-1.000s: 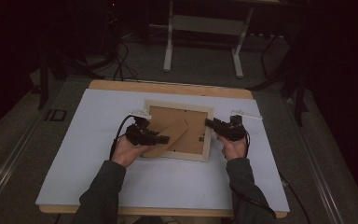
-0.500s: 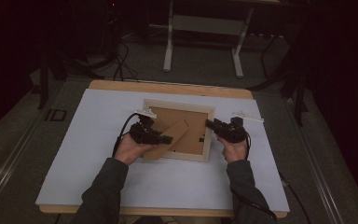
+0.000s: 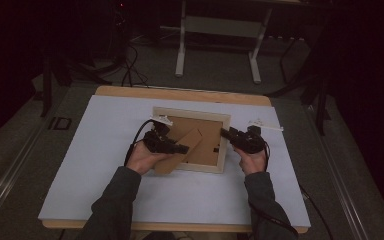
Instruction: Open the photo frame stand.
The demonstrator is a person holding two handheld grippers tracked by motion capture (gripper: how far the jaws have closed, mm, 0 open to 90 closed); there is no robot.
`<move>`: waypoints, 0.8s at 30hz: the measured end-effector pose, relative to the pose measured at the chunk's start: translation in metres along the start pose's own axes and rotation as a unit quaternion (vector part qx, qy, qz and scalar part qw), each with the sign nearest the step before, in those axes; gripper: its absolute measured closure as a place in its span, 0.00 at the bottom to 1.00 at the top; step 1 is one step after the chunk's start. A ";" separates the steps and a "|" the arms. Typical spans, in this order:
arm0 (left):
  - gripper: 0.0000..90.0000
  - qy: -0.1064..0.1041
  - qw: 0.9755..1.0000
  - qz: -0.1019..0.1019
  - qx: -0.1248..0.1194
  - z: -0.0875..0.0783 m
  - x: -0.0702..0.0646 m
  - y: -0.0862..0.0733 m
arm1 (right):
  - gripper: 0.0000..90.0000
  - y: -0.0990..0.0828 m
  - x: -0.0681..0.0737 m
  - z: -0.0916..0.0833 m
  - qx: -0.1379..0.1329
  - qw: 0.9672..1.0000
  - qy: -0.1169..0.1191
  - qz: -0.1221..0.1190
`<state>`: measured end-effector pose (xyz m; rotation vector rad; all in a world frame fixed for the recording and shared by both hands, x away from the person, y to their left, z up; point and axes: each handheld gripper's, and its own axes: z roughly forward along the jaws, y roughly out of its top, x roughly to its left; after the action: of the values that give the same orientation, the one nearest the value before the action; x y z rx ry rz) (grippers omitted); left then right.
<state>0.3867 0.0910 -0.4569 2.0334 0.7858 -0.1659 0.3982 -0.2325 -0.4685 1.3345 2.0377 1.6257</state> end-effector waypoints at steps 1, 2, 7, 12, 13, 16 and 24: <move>0.83 0.000 1.000 0.002 0.001 0.000 0.000 0.000 | 0.68 0.001 0.000 0.000 0.002 1.000 0.000 -0.004; 0.83 -0.001 1.000 0.005 0.002 -0.001 -0.001 -0.001 | 0.68 0.001 0.000 0.000 0.003 1.000 0.002 -0.006; 0.83 -0.001 1.000 0.009 0.001 -0.001 -0.002 -0.002 | 0.64 0.005 -0.001 0.001 0.022 0.999 0.017 -0.016; 0.84 -0.001 1.000 0.019 0.002 -0.002 -0.004 -0.002 | 0.56 0.009 0.000 0.007 0.053 0.998 0.039 -0.021; 0.84 0.000 1.000 0.021 0.002 -0.002 -0.004 -0.003 | 0.56 0.010 -0.001 0.009 0.059 0.997 0.043 -0.021; 0.84 0.000 1.000 0.025 0.001 -0.002 -0.004 -0.003 | 0.57 0.012 0.000 0.010 0.066 0.997 0.045 -0.025; 0.86 0.007 0.999 0.033 -0.009 -0.004 -0.006 -0.001 | 0.62 0.015 0.002 0.002 0.050 0.997 0.050 -0.042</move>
<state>0.3807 0.0923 -0.4533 2.0434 0.7248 -0.1071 0.4063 -0.2294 -0.4555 1.2021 2.2287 1.6051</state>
